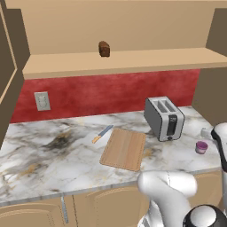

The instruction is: Pick the bread, place it on the cutting board, pick the jam, place it on the counter, and close the cabinet.

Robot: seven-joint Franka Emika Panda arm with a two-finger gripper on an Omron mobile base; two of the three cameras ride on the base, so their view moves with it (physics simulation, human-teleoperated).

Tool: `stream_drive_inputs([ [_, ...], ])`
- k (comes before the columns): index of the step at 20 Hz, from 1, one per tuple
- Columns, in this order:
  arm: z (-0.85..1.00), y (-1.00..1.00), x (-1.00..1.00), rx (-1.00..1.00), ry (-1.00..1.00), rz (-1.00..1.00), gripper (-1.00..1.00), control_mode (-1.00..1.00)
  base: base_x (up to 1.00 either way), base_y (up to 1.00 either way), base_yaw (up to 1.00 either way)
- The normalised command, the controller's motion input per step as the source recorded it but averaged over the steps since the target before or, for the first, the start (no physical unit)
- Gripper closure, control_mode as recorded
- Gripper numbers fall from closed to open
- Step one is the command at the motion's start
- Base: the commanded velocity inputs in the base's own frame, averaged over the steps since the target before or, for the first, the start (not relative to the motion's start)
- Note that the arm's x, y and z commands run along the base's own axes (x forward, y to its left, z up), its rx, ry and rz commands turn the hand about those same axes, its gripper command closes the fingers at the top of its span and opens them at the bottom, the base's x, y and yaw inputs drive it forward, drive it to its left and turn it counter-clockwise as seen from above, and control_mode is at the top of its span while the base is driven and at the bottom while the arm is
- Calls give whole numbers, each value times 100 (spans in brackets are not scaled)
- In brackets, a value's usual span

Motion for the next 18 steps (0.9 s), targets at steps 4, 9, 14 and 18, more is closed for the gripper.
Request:
stream_drive_inputs([
  [4,35,27,-33,-2,0,0,-100,-100,0,0,0],
  [9,29,30,-39,0,0,0,-100,-100,0,0,0],
  [14,29,33,-35,0,0,0,-100,-100,0,0,0],
  [18,26,33,-32,0,0,0,-100,-100,0,0,0],
])
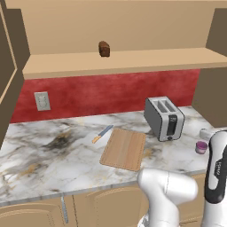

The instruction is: Pick the bread, place it on the cutting board, pick the jam, place it on the counter, and close the cabinet.

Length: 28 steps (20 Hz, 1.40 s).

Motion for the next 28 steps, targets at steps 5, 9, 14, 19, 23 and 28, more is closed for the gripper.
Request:
stream_drive_inputs([
  [5,24,31,-29,0,0,0,-100,-100,0,0,0],
  [9,28,29,-32,0,0,0,-100,-100,0,0,0],
  [14,36,27,-33,0,0,0,-100,-100,0,0,0],
  [19,38,25,-34,0,0,0,-100,-100,0,0,0],
  [23,35,32,-31,0,0,0,-100,-100,0,0,0],
  [28,30,37,-23,-2,0,0,-100,-100,0,0,0],
])
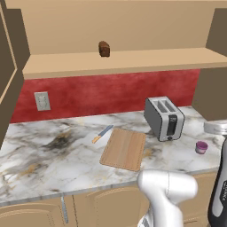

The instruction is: Pick the bread, place it on the cutting board, pick the jam, place it on the counter, and close the cabinet.

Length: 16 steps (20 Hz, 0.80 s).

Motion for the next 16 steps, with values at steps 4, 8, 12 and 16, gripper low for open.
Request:
stream_drive_inputs([
  [4,21,38,-17,-6,-2,0,-100,-100,0,0,0],
  [8,33,38,-8,-6,-4,0,-100,-100,0,0,0],
  [12,34,37,-7,-3,0,0,-100,-100,0,0,0],
  [16,40,35,-2,0,0,0,-100,-100,0,0,0],
])
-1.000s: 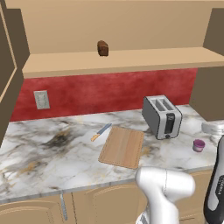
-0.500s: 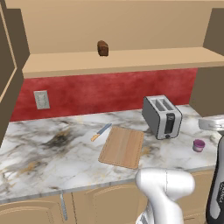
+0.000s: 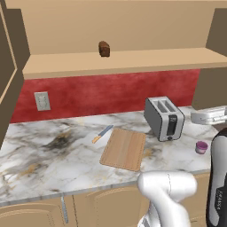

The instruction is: Pick the bread, place it on the cutting board, pick the jam, place it on the counter, and close the cabinet.

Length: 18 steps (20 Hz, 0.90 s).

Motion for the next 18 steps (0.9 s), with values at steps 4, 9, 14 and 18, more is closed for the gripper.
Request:
stream_drive_inputs([
  [4,38,31,0,0,0,0,-100,-100,0,0,0],
  [9,38,30,-2,0,0,0,-100,-100,0,0,0],
  [14,25,27,-10,0,1,0,-100,-100,0,0,0],
  [18,19,29,-11,0,4,0,-100,-100,0,0,0],
])
